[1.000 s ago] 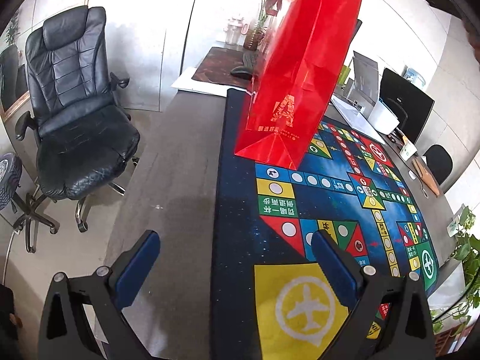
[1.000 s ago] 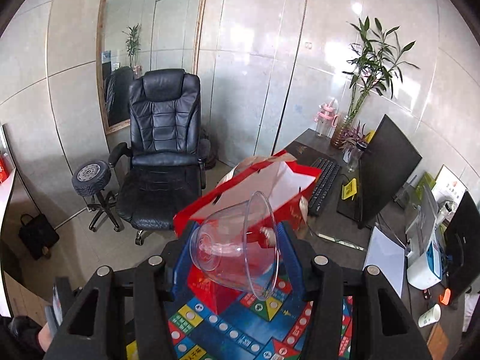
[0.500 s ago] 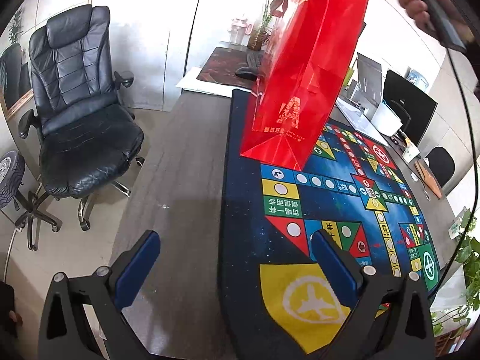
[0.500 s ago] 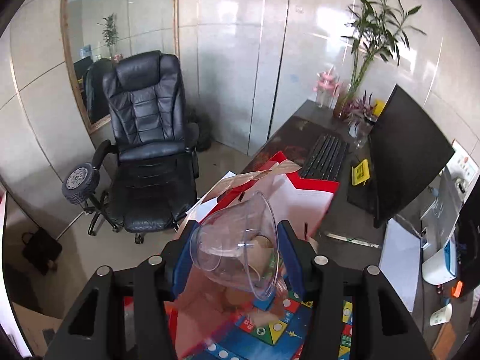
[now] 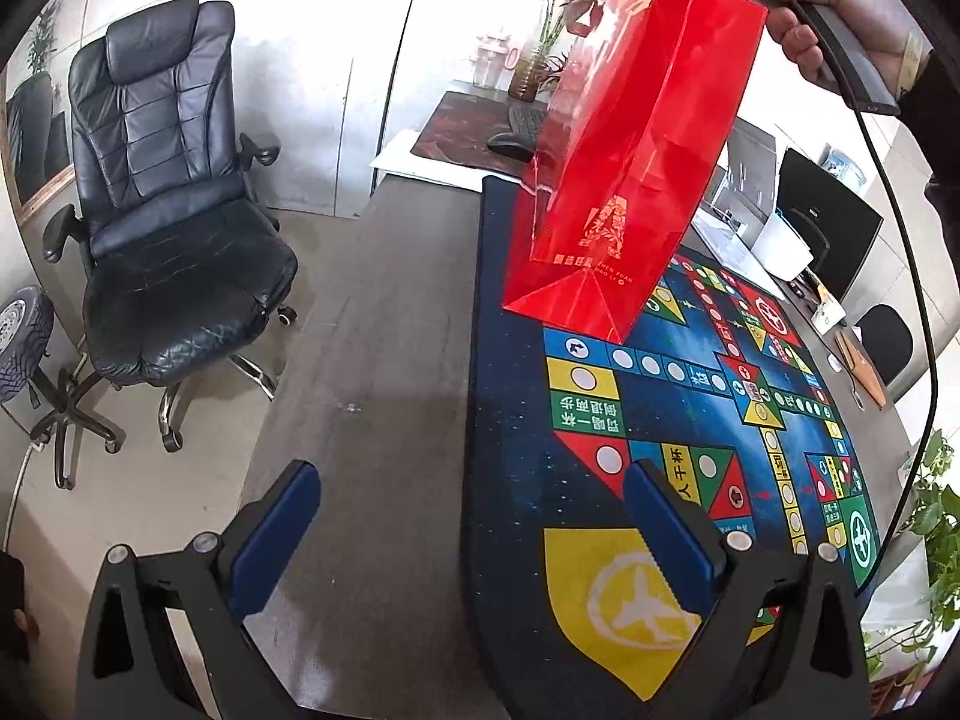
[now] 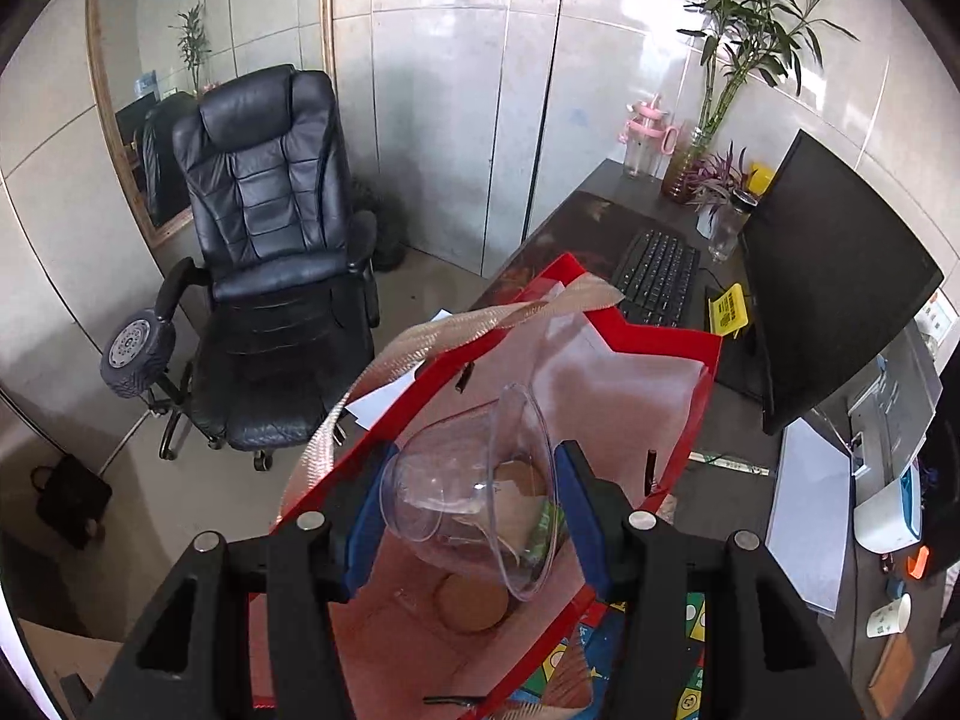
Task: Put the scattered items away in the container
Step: 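Lower the clear cup into the red bag and open the right tool, then withdraw the right tool from the bag back over the game mat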
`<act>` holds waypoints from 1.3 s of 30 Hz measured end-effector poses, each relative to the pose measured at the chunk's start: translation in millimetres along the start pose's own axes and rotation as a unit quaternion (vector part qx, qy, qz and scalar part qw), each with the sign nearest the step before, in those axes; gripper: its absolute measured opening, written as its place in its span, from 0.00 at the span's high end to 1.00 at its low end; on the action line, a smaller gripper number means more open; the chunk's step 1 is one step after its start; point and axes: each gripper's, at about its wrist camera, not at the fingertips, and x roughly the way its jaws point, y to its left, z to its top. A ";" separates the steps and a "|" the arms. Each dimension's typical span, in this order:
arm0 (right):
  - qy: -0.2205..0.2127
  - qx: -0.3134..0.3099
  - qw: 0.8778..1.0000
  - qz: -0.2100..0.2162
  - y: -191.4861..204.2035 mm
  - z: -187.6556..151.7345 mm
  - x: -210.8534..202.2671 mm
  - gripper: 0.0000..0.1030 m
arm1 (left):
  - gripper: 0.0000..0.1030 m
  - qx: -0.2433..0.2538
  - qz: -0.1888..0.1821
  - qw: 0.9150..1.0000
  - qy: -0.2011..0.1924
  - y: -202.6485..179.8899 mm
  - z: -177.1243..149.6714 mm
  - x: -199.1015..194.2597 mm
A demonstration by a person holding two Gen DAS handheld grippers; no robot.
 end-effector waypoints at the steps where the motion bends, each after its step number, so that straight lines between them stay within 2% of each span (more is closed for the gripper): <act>1: 0.002 0.001 1.000 0.000 -0.5 -0.1 1.9 0.44 | 0.00 0.000 0.000 1.000 0.001 0.1 -0.2 0.7; 12: -0.002 0.006 1.000 -0.005 -2.5 2.1 4.9 0.41 | 0.00 -0.005 -0.001 1.000 0.004 4.8 0.1 5.3; 13: -0.002 0.005 1.000 -0.006 -2.6 2.1 4.7 0.40 | 0.00 -0.004 -0.001 1.000 0.004 4.4 0.0 5.5; 16: -0.006 0.004 1.000 -0.014 -3.2 2.4 3.2 0.25 | 0.00 -0.001 -0.001 1.000 0.004 2.3 0.1 5.2; 19: -0.019 0.003 0.999 -0.026 -5.2 2.3 -1.9 0.19 | 0.00 0.000 0.000 1.000 0.005 1.1 -0.2 5.4; 26: -0.051 -0.006 0.998 -0.041 -6.6 -3.4 -27.0 0.17 | 0.00 0.012 0.005 1.000 -0.001 -4.9 5.1 4.0; 33: -0.102 -0.014 0.994 -0.037 -4.9 -37.6 -79.9 0.16 | 0.00 0.038 -0.002 0.999 -0.011 -24.5 17.9 2.5; 39: -0.136 0.004 0.991 -0.014 -15.7 -101.2 -128.6 0.15 | 0.00 0.065 -0.014 0.998 -0.003 -47.2 23.3 5.5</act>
